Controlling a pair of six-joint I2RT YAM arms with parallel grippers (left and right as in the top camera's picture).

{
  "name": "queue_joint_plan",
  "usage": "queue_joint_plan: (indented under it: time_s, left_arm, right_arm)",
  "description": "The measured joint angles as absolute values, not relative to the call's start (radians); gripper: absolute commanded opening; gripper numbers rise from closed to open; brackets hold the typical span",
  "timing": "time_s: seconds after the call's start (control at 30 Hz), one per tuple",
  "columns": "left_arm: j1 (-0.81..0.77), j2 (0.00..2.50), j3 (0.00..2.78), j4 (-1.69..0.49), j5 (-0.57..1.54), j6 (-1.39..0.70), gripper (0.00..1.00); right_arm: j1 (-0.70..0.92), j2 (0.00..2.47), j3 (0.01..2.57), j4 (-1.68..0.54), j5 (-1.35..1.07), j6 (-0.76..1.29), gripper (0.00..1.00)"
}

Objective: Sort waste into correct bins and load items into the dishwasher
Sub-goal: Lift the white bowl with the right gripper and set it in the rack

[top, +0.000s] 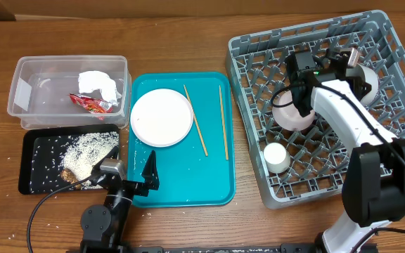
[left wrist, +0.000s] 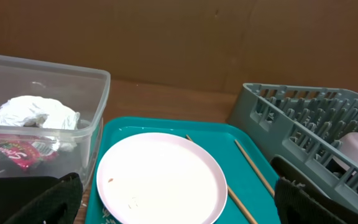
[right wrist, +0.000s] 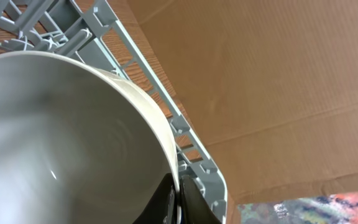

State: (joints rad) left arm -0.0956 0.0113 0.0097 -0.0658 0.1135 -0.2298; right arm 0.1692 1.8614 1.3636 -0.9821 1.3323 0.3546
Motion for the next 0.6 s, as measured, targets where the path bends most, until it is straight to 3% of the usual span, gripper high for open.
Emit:
queue_joint_plan:
  time_s: [0.3,0.6]
  left_arm:
    - [-0.096,0.011,0.01,-0.066,0.113,-0.23,1.0]
    - [-0.096,0.011,0.01,-0.066,0.113,-0.229,1.0]
  right_arm:
    - [0.107,1.874,1.364,-0.932,1.372,0.274,0.04]
    - [0.16,1.875,1.364,-0.928,1.332,0.258,0.04]
